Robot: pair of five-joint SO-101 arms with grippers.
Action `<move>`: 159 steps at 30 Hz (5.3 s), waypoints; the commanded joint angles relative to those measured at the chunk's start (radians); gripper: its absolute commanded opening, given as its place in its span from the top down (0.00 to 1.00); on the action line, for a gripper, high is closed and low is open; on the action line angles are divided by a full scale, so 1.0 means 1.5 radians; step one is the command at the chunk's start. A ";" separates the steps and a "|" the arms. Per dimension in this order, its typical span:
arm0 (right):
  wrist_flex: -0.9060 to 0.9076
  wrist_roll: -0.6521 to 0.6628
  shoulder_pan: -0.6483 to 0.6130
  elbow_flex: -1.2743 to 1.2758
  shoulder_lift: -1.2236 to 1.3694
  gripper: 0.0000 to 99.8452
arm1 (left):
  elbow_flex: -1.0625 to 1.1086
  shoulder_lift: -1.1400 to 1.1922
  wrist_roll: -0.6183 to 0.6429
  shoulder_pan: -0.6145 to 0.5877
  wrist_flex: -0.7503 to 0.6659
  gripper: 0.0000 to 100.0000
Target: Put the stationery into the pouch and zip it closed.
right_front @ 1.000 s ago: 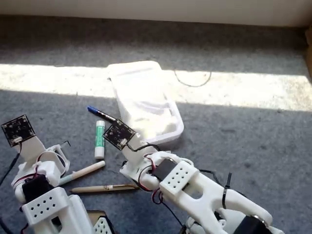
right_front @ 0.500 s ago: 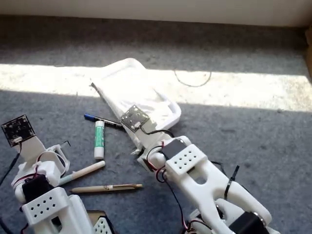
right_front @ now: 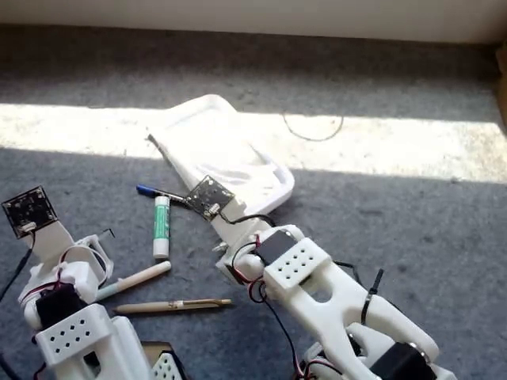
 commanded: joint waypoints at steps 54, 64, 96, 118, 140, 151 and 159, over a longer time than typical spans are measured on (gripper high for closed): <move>0.056 0.041 -0.021 -0.070 -0.204 0.99 | -0.049 -0.010 0.007 0.084 0.005 0.63; 0.059 0.040 -0.021 -0.206 -0.236 0.99 | -0.221 -0.010 0.009 0.228 0.138 0.62; 0.216 -0.005 -0.026 -0.370 -0.235 0.99 | -0.422 -0.009 0.152 0.373 0.189 0.62; 0.249 -0.093 -0.108 -0.423 -0.235 0.99 | -0.326 -0.009 0.125 0.423 0.147 0.62; 0.434 -0.032 -0.117 -0.428 -0.235 0.99 | -0.275 -0.010 0.115 0.328 0.076 0.62; 0.365 -0.038 -0.116 -0.429 -0.236 0.99 | -0.425 -0.010 0.040 0.332 0.261 0.62; 0.299 -0.038 -0.076 -0.452 -0.229 0.99 | -0.497 -0.010 0.024 0.332 0.350 0.57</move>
